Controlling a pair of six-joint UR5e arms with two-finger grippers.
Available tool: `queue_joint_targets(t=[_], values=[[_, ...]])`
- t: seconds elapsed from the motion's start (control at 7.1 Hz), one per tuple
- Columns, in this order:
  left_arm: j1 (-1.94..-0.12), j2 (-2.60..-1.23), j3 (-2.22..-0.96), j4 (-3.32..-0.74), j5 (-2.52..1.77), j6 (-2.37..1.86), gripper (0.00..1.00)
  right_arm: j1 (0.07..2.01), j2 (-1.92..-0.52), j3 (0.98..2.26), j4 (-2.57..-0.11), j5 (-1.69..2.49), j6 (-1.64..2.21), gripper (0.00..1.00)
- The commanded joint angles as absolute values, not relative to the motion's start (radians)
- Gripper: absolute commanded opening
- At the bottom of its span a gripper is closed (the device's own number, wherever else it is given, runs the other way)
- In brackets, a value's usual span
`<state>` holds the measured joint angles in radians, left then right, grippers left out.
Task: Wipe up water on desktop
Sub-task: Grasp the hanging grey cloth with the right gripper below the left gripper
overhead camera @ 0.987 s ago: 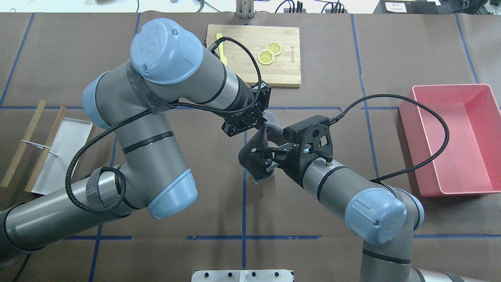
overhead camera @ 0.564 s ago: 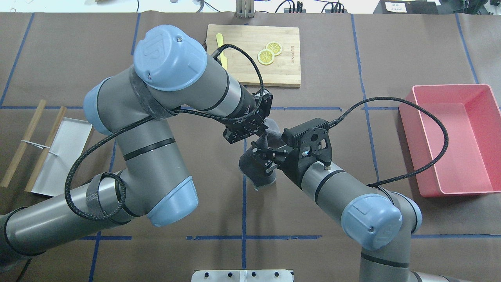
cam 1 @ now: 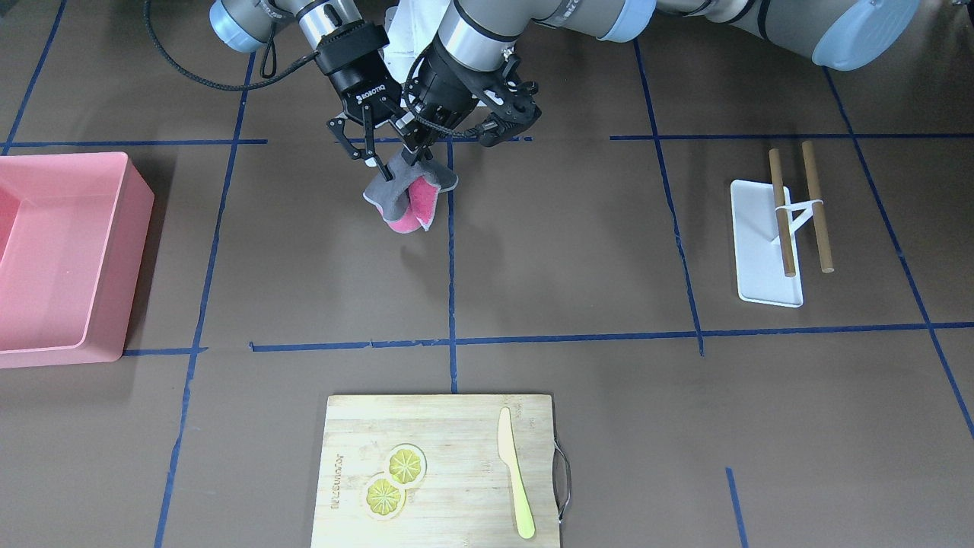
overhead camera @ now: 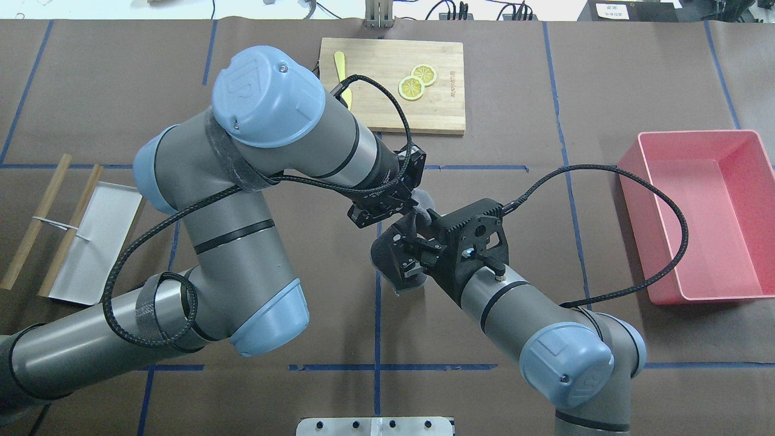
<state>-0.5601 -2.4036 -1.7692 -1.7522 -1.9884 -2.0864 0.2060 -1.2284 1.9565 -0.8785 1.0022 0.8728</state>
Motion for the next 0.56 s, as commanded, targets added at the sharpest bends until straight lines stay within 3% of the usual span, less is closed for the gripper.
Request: queue_joint_targets(t=[0.0,0.28,0.42], values=[[-0.558,-2.402,-1.77,-1.753,-1.99,-2.085,0.06,0.178,-1.235,1.957,-0.879,0.947,0.871,0.07],[-0.56,-2.399,-1.77,-1.753,-1.988,-2.077,0.19,0.152,-1.235,1.957,-0.881,0.899,0.87,0.0],[-0.56,-2.398,-1.776,-1.753,-1.99,-2.075,0.45,0.149,-1.236,1.956,-0.881,0.894,0.868,0.0]])
